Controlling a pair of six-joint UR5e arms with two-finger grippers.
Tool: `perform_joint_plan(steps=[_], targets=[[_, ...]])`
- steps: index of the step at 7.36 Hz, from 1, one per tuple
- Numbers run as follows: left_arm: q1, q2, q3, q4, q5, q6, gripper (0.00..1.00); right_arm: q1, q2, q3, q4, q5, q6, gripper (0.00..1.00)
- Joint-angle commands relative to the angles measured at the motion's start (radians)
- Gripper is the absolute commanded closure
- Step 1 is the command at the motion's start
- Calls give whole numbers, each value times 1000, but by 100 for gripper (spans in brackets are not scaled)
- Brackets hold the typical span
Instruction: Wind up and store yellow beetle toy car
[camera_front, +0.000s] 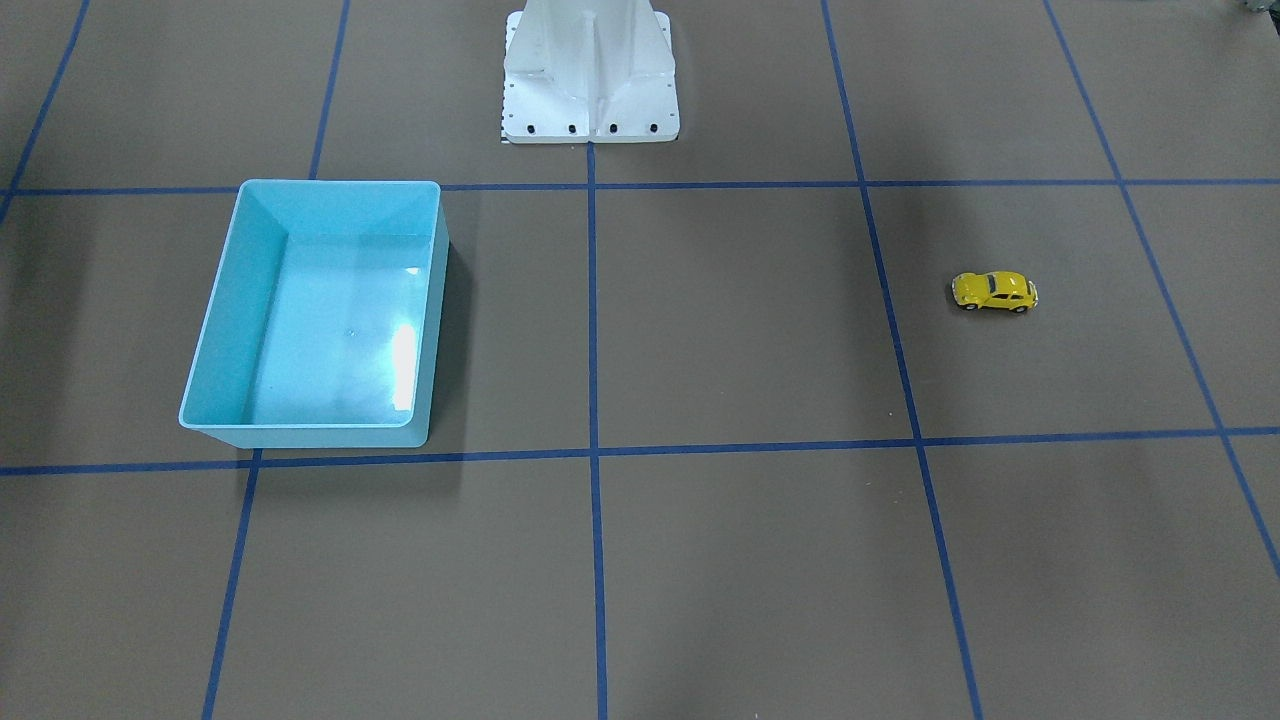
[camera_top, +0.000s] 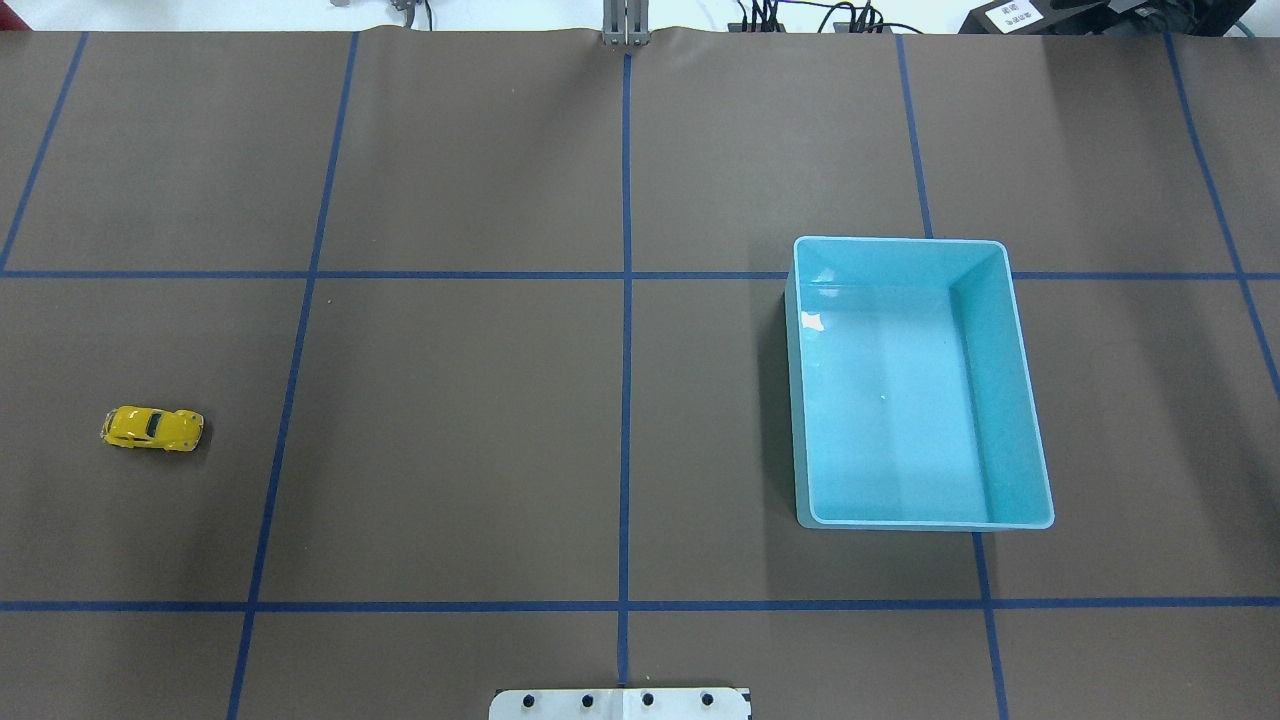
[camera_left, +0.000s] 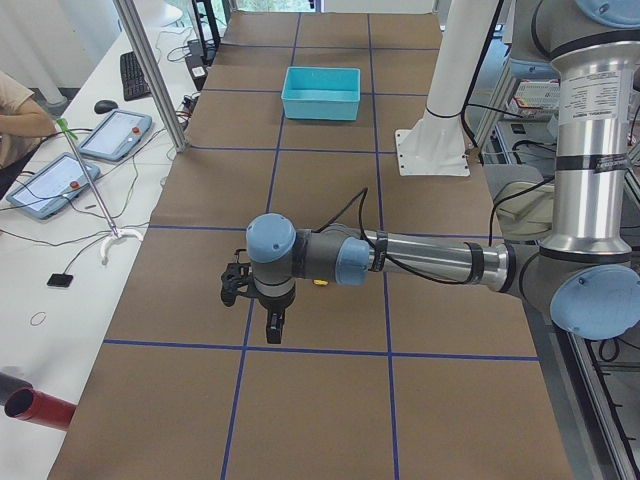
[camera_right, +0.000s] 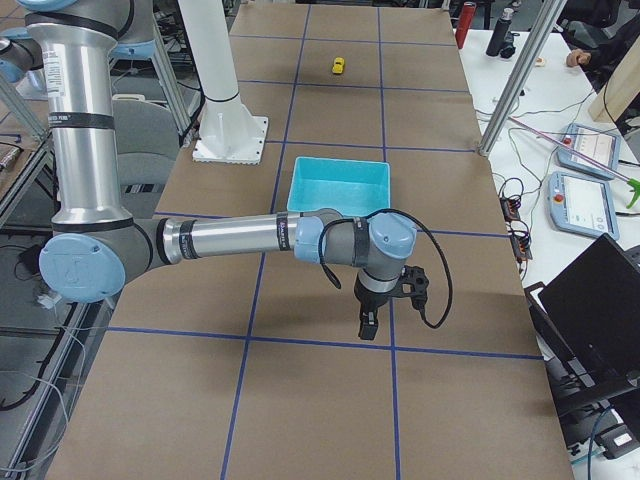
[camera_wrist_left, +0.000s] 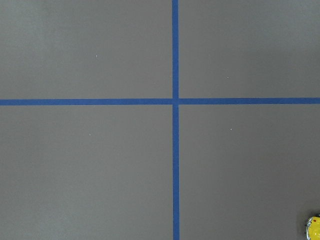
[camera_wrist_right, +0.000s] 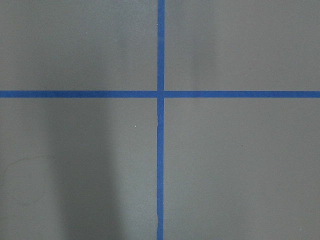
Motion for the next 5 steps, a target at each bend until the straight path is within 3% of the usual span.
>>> perform_joint_plan(steps=[1,5], targets=[[0,2,-3,0,0,2,0,48,-21,1,9,42,-1,0],[0,5,-3,2,2,-2,0,49,-22,-1,9,34,-1,0]])
